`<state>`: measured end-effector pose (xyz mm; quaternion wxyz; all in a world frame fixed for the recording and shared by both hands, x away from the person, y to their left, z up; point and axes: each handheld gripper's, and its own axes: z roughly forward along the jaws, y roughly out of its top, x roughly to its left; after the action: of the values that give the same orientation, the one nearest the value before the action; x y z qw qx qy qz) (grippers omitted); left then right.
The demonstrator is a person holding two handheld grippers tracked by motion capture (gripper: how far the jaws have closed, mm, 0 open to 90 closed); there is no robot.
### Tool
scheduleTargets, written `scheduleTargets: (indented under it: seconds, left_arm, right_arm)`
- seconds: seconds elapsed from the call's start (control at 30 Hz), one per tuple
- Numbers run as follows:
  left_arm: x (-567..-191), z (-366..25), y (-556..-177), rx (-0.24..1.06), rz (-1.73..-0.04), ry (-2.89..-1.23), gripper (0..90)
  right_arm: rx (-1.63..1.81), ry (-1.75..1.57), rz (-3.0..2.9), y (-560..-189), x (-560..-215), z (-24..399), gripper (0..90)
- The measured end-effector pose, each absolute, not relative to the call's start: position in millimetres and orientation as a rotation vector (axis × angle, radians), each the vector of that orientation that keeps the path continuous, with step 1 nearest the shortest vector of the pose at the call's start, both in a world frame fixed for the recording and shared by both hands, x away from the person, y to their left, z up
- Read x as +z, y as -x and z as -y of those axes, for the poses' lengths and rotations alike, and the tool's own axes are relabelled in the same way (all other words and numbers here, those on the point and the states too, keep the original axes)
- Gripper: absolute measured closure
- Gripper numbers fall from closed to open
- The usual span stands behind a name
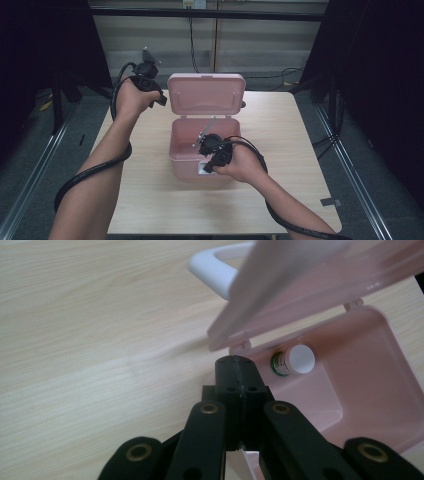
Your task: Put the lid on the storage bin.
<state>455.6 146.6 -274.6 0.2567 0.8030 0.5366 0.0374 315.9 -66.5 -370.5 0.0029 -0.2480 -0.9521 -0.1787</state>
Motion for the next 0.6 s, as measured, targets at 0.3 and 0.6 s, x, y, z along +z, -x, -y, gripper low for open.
scheduleTargets:
  seconds: [0.3, 0.6]
  left_arm:
    - [-266, -150, -498, 0.077, -1.449, -2.077, 90.0]
    - [-262, -139, -505, 0.01, -1.394, -2.113, 90.0]
  right_arm:
    - [-0.589, 0.769, 2.945, -319, -372, 69, 90.0]
    - [-0.593, 0.751, 2.934, -323, -372, 69, 90.0]
